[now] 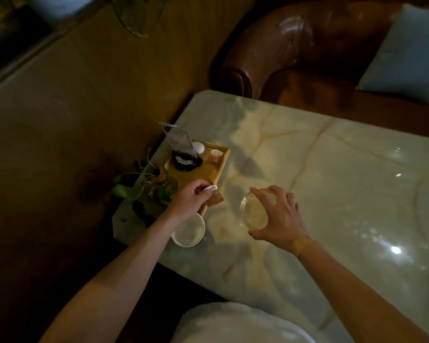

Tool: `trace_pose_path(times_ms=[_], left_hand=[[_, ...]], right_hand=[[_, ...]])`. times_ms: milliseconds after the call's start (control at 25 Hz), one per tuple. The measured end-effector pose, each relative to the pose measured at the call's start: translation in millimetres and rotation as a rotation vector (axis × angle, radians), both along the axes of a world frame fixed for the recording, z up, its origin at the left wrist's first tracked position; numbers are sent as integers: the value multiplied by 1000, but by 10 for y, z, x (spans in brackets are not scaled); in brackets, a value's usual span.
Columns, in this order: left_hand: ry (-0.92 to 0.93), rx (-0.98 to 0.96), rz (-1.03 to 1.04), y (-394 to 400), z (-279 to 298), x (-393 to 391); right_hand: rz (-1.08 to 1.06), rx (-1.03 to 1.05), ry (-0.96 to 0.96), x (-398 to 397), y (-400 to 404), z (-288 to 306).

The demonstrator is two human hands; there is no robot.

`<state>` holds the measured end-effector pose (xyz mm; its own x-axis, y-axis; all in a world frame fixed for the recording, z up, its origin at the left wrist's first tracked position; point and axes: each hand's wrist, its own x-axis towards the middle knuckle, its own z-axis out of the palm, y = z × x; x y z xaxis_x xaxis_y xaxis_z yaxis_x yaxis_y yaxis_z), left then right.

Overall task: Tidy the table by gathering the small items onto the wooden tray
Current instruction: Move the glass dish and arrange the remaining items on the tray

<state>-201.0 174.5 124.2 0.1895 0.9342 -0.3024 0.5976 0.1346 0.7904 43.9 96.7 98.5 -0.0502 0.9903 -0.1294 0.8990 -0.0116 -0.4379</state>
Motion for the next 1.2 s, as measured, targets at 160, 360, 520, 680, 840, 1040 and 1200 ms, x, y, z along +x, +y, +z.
trace_pose_path(times_ms=[160,360,520,680,840,1040,1200], left_hand=[[66,76,-115,439,-2,-337],[89,166,-205,923,-11,-622],[119,183,-340,1163,-80,-684],[202,284,-505,1365,-76,-626],[332,441,-660,1521,-141,-512],[466,442,-709,1662,-392,-461],[627,491,-820,1768,-554,-424]], right_hand=[[-53,-12,-12,-433,244,-36],[-138,-55,-17,-843,501,-124],[-185,-81,-18,-1093,609,-164],[-178,-93,-7,-1329,691,-203],[-166,-115,-41,-1531,830,-278],[-112,-123,-49,-1742,1019,-499],[-80,-181,-98,-1904,1166,-663]])
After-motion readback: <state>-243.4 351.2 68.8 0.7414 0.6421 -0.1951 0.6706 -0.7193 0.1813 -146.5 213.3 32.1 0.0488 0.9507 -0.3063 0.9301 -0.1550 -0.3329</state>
